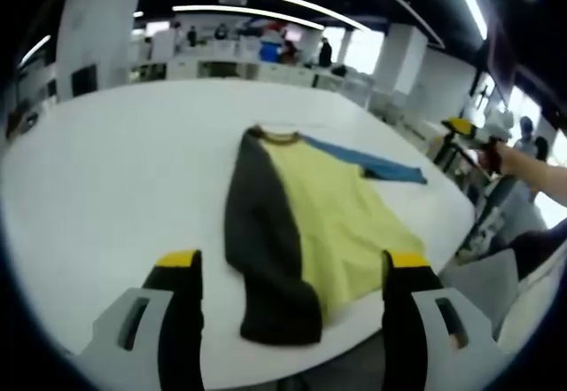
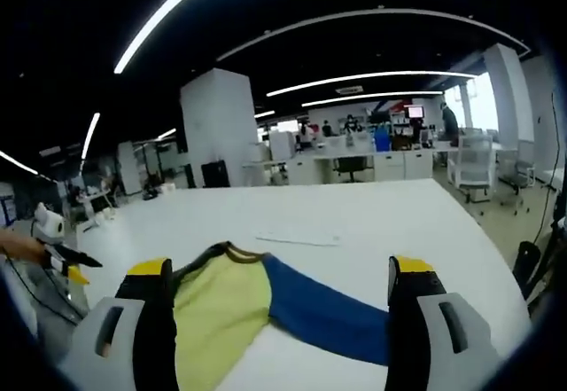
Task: Fold the garment on the visible template until the final outline fits inside the template.
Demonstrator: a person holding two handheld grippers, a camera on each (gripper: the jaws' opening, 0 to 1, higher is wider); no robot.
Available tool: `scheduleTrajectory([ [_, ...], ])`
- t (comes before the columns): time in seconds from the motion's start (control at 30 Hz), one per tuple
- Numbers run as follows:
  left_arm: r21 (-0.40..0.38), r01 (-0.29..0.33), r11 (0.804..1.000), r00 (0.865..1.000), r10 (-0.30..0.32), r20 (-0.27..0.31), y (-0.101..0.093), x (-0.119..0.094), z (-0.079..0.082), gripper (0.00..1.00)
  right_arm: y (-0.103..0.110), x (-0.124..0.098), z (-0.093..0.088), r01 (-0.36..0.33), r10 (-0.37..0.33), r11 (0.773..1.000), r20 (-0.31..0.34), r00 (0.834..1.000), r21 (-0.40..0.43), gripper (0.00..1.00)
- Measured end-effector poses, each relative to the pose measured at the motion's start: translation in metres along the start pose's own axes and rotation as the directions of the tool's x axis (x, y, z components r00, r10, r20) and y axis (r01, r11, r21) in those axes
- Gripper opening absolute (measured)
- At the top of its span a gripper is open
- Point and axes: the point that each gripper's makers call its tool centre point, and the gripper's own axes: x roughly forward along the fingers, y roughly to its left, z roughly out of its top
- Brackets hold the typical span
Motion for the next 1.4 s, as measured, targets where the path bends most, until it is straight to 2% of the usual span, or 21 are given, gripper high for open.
scheduleTrajectory([
  [0.1,0.0,0.006,1.0,1.0,-0.006,-0.002,-0.001,0.0,-0.002,0.79,0.016,-0.001,0.003,-0.029,0.029,0.999,-0.004,1.0,-0.034,1.0],
  [0.3,0.006,0.019,1.0,1.0,-0.019,-0.009,-0.002,0.0,-0.005,0.79,0.047,-0.005,0.011,-0.075,0.075,0.997,0.017,0.997,-0.031,1.0],
  [0.77,0.023,0.042,0.999,0.999,-0.042,-0.014,0.0,0.0,-0.007,0.79,0.09,-0.022,0.021,-0.129,0.131,0.991,0.041,0.991,-0.043,1.0],
  [0.93,0.023,0.049,0.999,0.999,-0.049,-0.02,-0.001,0.001,-0.01,0.79,0.1,-0.027,0.016,-0.132,0.133,0.991,0.035,0.99,-0.035,1.0],
  [1.17,0.024,0.053,0.998,0.998,-0.052,-0.038,0.003,0.0,-0.019,0.79,0.116,-0.034,0.0,-0.144,0.144,0.99,0.005,0.99,-0.016,1.0],
  [1.37,0.029,0.06,0.998,0.996,-0.058,-0.067,0.005,-0.001,-0.031,0.79,0.125,-0.038,-0.008,-0.152,0.152,0.988,-0.009,0.988,-0.003,1.0],
  [1.4,0.053,0.065,0.996,0.994,-0.061,-0.086,0.006,0.0,-0.037,0.79,0.127,-0.038,-0.009,-0.155,0.155,0.988,-0.011,0.988,-0.004,1.0],
])
